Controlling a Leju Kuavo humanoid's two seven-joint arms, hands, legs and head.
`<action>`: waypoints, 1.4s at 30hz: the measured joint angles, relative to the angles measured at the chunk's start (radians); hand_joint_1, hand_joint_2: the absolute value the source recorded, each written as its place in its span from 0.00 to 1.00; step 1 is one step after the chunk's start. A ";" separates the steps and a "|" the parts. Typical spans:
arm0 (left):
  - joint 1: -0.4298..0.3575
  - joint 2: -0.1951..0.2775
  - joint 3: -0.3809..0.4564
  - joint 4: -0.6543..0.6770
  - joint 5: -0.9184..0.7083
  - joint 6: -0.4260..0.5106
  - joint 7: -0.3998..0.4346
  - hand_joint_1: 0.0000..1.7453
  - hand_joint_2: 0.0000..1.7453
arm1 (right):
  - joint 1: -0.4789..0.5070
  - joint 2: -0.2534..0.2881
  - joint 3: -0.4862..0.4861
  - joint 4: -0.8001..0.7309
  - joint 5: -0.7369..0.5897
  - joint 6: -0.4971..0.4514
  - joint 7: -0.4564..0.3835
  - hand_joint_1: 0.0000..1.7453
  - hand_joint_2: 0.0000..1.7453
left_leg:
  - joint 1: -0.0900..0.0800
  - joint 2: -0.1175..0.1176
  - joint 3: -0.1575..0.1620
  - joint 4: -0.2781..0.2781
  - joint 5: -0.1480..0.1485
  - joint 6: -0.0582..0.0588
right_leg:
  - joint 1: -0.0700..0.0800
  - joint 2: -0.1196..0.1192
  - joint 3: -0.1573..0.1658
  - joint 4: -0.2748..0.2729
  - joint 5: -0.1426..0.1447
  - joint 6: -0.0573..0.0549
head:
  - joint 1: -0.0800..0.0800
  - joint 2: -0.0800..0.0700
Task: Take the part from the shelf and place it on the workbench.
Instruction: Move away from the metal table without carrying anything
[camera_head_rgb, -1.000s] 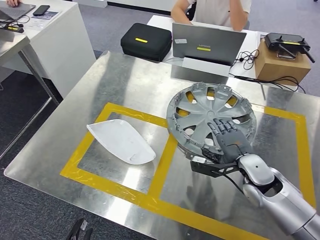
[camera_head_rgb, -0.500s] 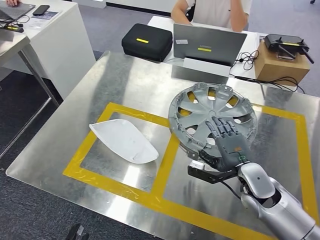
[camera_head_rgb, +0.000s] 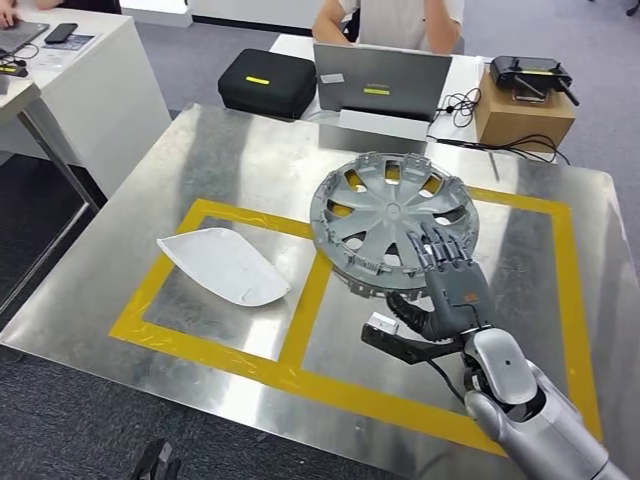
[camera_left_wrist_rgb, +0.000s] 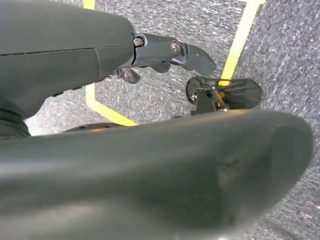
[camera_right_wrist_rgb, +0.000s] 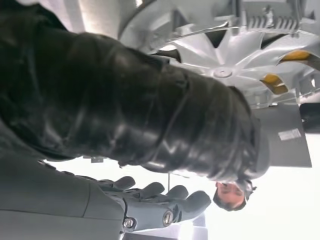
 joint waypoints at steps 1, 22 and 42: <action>0.001 0.000 0.000 0.000 -0.004 0.004 -0.003 0.00 0.00 | 0.003 0.004 -0.004 -0.001 -0.002 -0.002 0.000 0.00 0.00 | 0.002 -0.009 -0.010 0.024 -0.031 -0.008 | -0.002 0.001 -0.006 -0.001 0.010 -0.009 | 0.000 0.000; 0.003 0.002 -0.012 0.000 -0.013 0.035 -0.048 0.00 0.00 | 0.104 0.045 -0.095 -0.012 -0.044 -0.061 -0.016 0.00 0.00 | -0.002 -0.030 0.056 -0.044 -0.026 0.046 | -0.006 0.016 -0.159 0.290 -0.078 0.037 | 0.001 0.000; -0.001 -0.009 -0.014 0.000 -0.008 0.072 -0.095 0.00 0.00 | 0.151 0.084 -0.137 -0.050 -0.063 -0.092 -0.022 0.00 0.00 | 0.019 -0.046 0.163 -0.008 -0.122 -0.015 | 0.003 0.006 -0.072 -0.008 0.083 0.005 | -0.004 0.000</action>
